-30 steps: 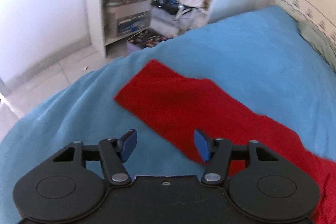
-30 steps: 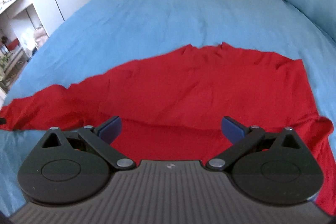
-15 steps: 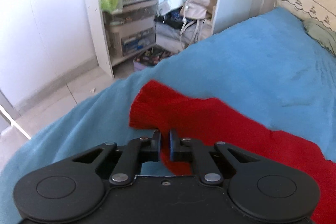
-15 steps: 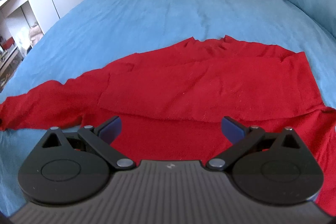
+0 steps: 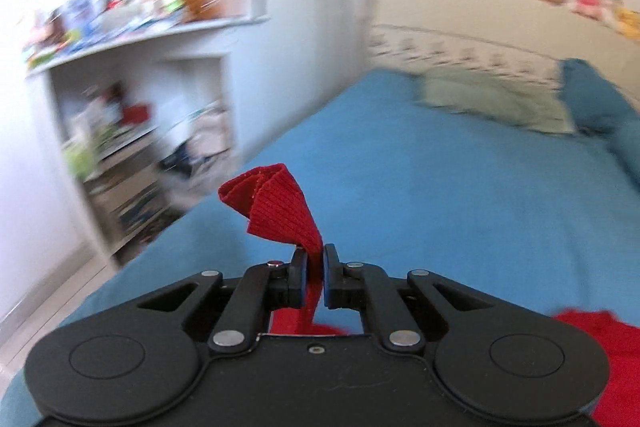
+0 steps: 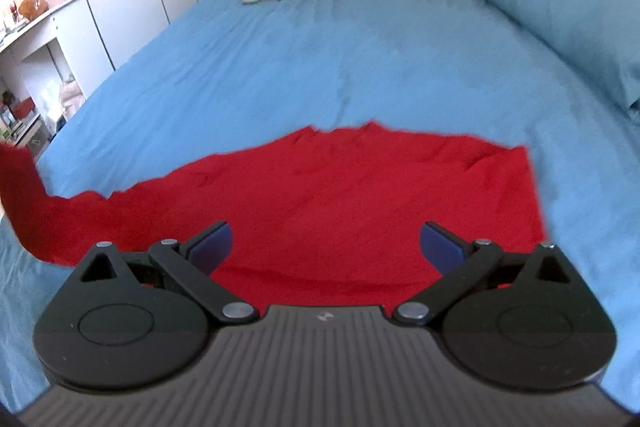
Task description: Fold small clothes
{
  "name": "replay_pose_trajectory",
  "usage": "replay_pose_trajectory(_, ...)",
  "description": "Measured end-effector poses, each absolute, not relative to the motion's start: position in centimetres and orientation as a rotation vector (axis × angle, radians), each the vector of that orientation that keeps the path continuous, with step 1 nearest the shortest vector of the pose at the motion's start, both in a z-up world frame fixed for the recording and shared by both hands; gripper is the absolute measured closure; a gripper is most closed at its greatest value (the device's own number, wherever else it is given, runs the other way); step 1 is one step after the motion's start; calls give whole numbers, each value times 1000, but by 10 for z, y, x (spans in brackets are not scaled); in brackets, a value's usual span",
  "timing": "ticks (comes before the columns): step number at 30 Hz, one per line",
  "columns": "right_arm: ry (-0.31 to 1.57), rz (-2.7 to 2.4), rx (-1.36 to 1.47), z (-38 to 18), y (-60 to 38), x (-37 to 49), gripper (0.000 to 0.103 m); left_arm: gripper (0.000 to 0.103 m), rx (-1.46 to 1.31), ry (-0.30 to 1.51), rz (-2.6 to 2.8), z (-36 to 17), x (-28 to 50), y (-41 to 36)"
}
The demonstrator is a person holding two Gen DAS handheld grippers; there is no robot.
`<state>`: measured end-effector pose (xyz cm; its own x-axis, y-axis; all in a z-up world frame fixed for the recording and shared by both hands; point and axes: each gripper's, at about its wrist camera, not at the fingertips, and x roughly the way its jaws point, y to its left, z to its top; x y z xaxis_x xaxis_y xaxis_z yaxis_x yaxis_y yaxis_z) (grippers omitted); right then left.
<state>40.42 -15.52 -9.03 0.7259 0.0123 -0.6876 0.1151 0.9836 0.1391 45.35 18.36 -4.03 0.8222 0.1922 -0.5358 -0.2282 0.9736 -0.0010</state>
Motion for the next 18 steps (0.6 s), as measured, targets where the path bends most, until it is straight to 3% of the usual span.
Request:
replay_pose_trajectory(8, 712, -87, 174, -69, -234, 391, 0, 96, 37, 544, -92, -33, 441, 21)
replay_pose_trajectory(18, 748, -90, 201, -97, -306, 380, 0, 95, 190, 779, -258, -158, 450, -96)
